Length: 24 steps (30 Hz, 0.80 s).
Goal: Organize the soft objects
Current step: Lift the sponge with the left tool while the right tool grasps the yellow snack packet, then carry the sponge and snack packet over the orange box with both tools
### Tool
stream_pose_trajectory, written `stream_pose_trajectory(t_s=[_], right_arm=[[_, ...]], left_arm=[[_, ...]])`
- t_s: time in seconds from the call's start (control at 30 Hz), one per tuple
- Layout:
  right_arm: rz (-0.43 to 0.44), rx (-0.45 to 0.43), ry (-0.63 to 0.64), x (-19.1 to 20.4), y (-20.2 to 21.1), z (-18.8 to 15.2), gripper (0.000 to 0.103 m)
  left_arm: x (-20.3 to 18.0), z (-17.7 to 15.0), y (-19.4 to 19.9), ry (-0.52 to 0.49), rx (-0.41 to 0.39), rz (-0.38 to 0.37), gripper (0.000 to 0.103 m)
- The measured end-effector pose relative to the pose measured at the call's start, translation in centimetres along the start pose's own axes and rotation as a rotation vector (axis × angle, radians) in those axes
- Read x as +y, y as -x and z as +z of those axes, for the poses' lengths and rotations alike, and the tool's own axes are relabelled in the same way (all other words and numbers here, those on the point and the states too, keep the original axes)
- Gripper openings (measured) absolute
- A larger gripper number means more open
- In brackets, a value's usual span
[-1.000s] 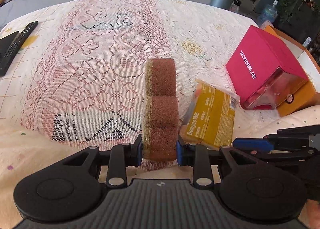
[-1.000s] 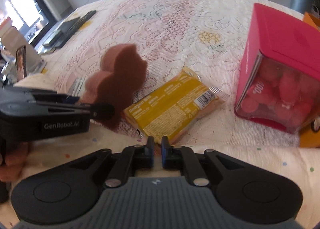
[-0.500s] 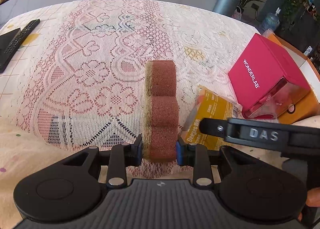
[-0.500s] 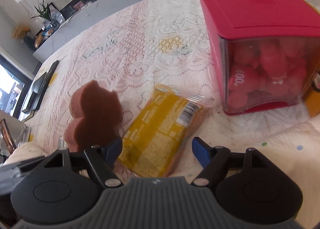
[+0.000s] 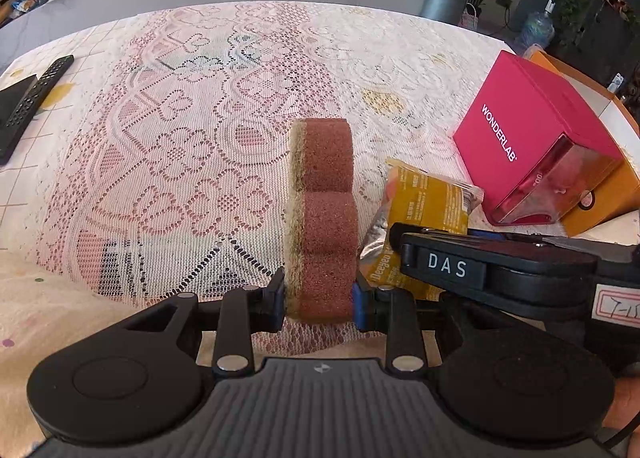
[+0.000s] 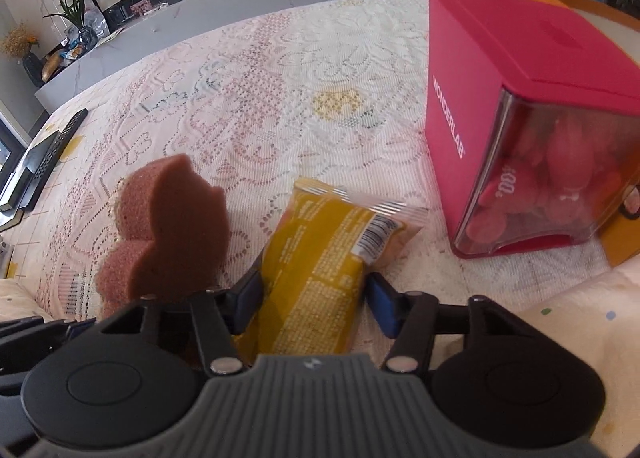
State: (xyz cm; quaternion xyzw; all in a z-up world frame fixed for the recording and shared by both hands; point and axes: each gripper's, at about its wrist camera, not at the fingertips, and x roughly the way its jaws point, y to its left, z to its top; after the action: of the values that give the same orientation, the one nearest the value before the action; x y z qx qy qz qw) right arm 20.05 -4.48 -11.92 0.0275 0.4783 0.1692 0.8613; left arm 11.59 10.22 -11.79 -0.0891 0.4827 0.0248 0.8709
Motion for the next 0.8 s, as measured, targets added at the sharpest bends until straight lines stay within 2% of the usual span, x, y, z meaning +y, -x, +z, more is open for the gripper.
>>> stream_pose_trajectory(t_s=[0.1, 0.23, 0.53, 0.8], right_arm=[[0.003, -0.021, 0.009, 0.0, 0.5, -0.1, 0.039], [0.016, -0.035, 0.017, -0.2, 1.3, -0.2, 0.032], [0.059, -0.137, 0.091, 0.4, 4.8, 0.6, 0.03], [0.113, -0.224, 0.121, -1.6, 9.6, 2.5, 0.031]], left_arm=[[0.0, 0.0, 0.1, 0.002, -0.001, 0.0, 0.035], [0.4, -0.1, 0.3, 0.024, -0.008, -0.01, 0.034], [0.7, 0.2, 2.3, 0.053, -0.094, -0.022, 0.034], [0.0, 1.0, 5.9, 0.09, -0.161, -0.036, 0.034]])
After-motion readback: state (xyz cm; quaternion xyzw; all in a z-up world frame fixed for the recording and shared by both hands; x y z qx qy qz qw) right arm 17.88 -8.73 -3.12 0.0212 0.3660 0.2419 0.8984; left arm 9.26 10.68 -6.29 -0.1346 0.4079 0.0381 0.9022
